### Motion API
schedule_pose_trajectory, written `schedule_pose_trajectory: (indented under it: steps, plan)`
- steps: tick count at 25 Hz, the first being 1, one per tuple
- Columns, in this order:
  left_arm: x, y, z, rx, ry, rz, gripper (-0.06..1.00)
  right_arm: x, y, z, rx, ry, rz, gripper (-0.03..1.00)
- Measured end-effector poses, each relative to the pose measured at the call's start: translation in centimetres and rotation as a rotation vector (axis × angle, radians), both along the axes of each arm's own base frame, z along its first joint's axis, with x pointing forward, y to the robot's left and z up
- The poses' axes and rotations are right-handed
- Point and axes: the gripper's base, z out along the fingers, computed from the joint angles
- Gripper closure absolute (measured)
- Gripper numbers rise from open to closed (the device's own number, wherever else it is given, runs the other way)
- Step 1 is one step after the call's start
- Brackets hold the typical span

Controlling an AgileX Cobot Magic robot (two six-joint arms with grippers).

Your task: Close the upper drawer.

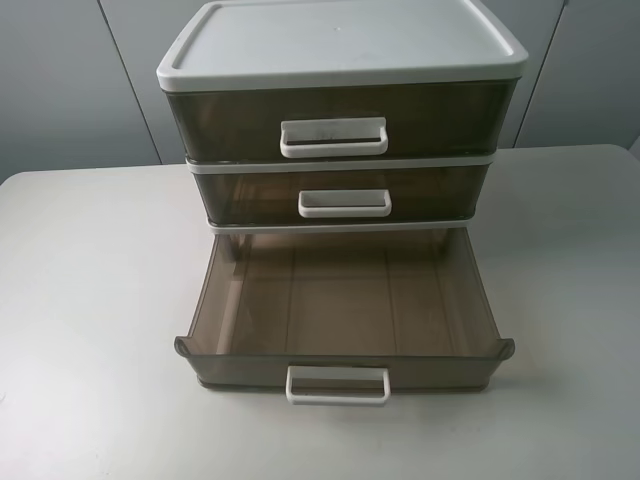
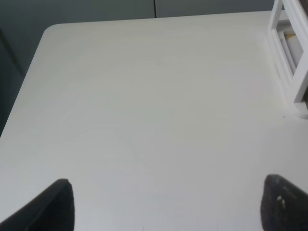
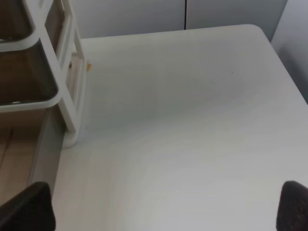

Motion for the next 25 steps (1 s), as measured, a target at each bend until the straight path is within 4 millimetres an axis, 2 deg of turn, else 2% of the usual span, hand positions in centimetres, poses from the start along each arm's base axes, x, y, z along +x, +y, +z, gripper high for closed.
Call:
schedule_pose_trajectory:
  steps: [25]
  plan:
    - [0.00, 0.00, 0.00, 0.000, 0.000, 0.000, 0.20, 0.00, 0.00, 0.00, 0.000, 0.000, 0.000, 0.27]
